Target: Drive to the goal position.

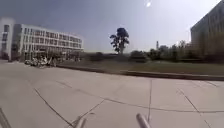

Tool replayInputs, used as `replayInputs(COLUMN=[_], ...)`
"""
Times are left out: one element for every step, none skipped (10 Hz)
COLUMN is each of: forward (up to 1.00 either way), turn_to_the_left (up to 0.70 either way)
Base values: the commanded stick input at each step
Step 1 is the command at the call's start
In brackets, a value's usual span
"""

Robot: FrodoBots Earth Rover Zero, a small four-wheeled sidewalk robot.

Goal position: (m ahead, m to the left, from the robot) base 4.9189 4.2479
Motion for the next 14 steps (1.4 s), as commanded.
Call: replayInputs(forward=[0.7, 0.7, 0.7, 0.7, 0.7, 0.7, 0.7, 0.7, 0.7, 0.7, 0.7, 0.7, 0.7, 0.7], turn_to_the_left=[0.35, 0.35, 0.35, 0.23, 0.0, 0.0, 0.0, 0.0, 0.0, 0.0, 0.0, 0.0, 0.0, 0.0])
